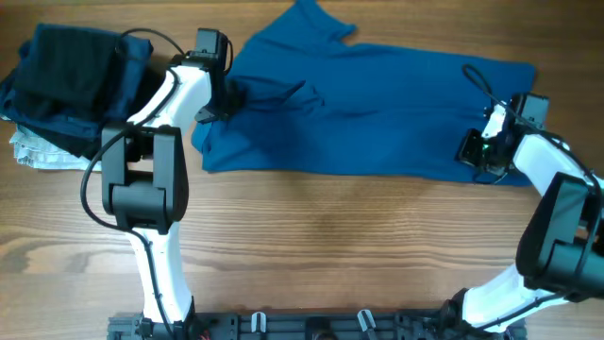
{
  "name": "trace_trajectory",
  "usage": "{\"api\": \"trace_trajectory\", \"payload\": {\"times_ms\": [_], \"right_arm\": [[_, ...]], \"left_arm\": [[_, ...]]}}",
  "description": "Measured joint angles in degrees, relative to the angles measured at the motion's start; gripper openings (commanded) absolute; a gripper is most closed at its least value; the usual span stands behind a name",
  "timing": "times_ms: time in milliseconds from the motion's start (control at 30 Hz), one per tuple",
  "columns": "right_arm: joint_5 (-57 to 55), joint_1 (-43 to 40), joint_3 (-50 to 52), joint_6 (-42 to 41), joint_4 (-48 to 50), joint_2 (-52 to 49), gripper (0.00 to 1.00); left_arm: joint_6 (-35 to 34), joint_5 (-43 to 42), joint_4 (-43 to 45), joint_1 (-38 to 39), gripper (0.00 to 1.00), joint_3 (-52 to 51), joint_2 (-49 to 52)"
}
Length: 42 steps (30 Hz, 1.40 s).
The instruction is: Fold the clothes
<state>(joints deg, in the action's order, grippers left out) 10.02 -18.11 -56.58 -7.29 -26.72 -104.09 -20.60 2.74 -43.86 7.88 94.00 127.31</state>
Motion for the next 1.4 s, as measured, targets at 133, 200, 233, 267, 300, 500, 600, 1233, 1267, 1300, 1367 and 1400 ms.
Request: {"api": "trace_trajectory", "payload": {"times_ms": [133, 200, 233, 267, 300, 500, 600, 1233, 1267, 1300, 1367, 1400], "right_arm": [[-6.08, 0.13, -0.04, -5.42, -5.11, 1.03, 0.04], [-9.25, 0.20, -0.26, -8.15, -8.04, 1.27, 0.04], [-10.62, 0.26, -0.26, -9.31, -8.87, 1.38, 0.04], [-11.91, 0.35, -0.28, -10.43, -9.53, 1.46, 0.04], [-12.52, 0.37, -0.31, -11.10, -9.97, 1.46, 0.04], [-16.44, -0.28, -0.31, -14.03, -12.90, 1.62, 0.04], [-17.18, -1.95, -0.31, -14.43, -14.03, 1.68, 0.04], [-18.16, -3.98, -4.31, -12.68, -18.97, 3.15, 0.32], [-16.98, -4.07, -5.68, -12.17, -19.61, 4.17, 0.38], [-15.52, -4.09, -7.50, -11.32, -20.09, 5.68, 0.45], [-12.00, -4.11, -11.47, -9.68, -20.63, 8.90, 0.50], [-10.12, -4.11, -13.81, -8.59, -21.00, 10.32, 0.50]], "left_arm": [[-1.05, 0.00, -5.44, 0.00, 0.04, 0.55, 0.00], [-2.45, -0.02, -7.76, 0.00, 0.04, 0.70, 0.00], [-3.43, -0.02, -8.74, 0.00, 0.04, 0.76, 0.00], [-4.17, -0.02, -9.31, 0.07, 0.04, 0.76, 0.00], [-4.74, 0.00, -10.03, 0.31, 0.04, 0.81, 0.00], [-6.88, 0.98, -14.75, 3.17, 0.04, 0.81, 0.00], [-8.11, 1.81, -16.72, 5.38, 0.04, 0.55, 0.00], [-15.67, 1.90, -20.76, 7.76, 0.04, -9.03, -4.90], [-15.80, 1.73, -20.85, 7.76, 0.04, -9.97, -5.64], [-15.91, 1.57, -21.00, 7.76, 0.04, -10.86, -6.40], [-16.17, 0.96, -21.03, 7.76, 0.14, -12.66, -9.38], [-16.20, 0.59, -19.34, 7.76, 0.18, -12.76, -12.81]]}}
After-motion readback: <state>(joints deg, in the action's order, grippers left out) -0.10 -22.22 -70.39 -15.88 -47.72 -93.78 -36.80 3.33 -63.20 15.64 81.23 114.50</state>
